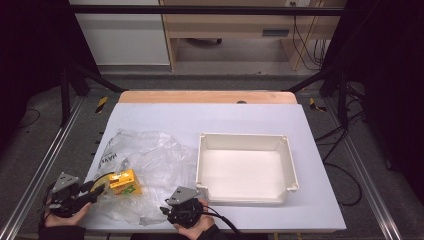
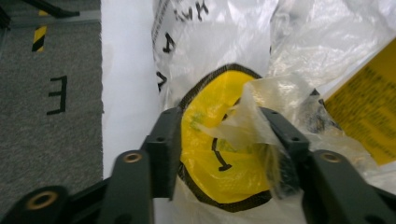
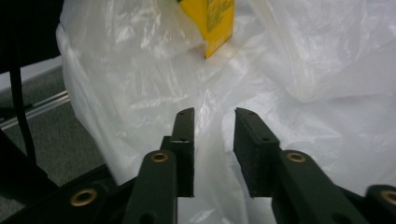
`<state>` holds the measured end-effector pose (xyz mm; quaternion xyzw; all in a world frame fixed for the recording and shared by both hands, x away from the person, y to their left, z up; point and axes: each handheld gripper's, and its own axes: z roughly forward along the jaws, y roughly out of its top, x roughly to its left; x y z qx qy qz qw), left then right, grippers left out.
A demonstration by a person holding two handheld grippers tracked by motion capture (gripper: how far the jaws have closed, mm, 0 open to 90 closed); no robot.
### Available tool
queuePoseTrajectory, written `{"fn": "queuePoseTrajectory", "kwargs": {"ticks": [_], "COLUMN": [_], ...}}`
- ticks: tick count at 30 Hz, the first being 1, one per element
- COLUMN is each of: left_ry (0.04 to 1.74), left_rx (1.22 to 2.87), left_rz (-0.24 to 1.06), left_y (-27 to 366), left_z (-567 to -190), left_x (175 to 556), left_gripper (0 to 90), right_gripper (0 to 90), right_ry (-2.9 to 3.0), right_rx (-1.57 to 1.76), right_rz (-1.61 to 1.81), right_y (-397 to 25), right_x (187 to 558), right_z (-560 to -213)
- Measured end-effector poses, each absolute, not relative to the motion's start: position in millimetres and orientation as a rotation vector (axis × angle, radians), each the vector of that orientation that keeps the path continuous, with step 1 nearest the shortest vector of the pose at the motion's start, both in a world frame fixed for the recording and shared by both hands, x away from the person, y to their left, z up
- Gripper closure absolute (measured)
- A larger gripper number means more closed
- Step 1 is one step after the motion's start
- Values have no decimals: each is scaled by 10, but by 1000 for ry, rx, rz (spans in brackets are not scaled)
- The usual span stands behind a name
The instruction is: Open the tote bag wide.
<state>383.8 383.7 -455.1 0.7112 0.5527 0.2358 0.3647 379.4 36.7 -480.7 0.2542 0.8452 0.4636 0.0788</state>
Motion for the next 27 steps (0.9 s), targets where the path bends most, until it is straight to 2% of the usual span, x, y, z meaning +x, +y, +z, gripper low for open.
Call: {"fn": "queuePoseTrajectory", "kwargs": {"ticks": [7,10,17,27], "left_ry": [1350,1331,1257,1152], "left_rx": [1740,1730,1690,1675], "left_rz": [631,638,671,657], "left_y": [3828,3808,3747,3664], "left_z": [-4392,-4349,-4168,-3939], "left_x": [3773,3762,3736,3754], "left_gripper": [388,377,348,319], "right_gripper": [576,557,426,330], "right_ry": [2423,2409,2316,2251], "right_rx": [773,779,813,886], "right_rz": [1502,1515,1544,1559], "right_y": [287,277,184,-56], "right_x": [3837,3853,3976,4124], "right_z": [-4651,-4607,-4422,-4242]}}
